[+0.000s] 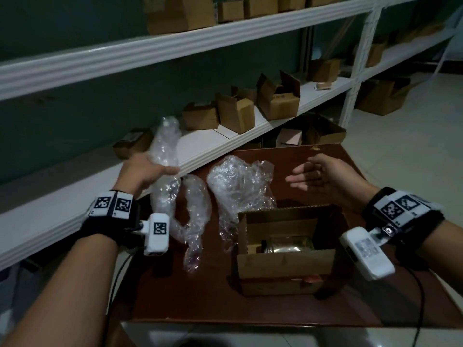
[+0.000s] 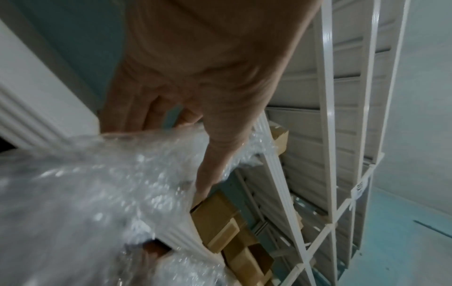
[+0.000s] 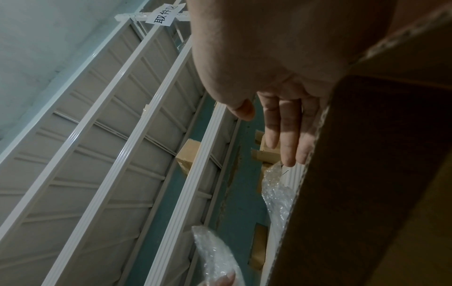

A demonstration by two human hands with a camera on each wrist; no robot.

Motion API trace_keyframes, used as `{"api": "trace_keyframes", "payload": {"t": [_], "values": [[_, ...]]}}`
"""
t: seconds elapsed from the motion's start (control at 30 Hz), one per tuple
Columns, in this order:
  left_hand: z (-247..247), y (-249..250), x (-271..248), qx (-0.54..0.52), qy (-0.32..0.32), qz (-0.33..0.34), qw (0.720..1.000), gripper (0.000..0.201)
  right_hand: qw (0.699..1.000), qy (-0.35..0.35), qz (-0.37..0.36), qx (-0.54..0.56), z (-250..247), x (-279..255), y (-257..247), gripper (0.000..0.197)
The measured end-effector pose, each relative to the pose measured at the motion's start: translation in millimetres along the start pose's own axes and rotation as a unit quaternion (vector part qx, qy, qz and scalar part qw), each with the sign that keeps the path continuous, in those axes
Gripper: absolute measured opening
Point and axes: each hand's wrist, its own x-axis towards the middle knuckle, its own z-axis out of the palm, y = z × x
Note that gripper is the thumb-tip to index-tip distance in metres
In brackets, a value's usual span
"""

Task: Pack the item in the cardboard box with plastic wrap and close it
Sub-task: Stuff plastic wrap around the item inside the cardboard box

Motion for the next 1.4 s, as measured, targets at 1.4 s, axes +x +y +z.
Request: {"api": "trace_keyframes", "payload": {"t": [1.4], "values": [[99.4,116.2,-123.1,-0.185,-0.344,0.337,0.857,0.063,0.941,0.029,-0.218,0.256,6.8,-20.5,-26.7,0.031]]}}
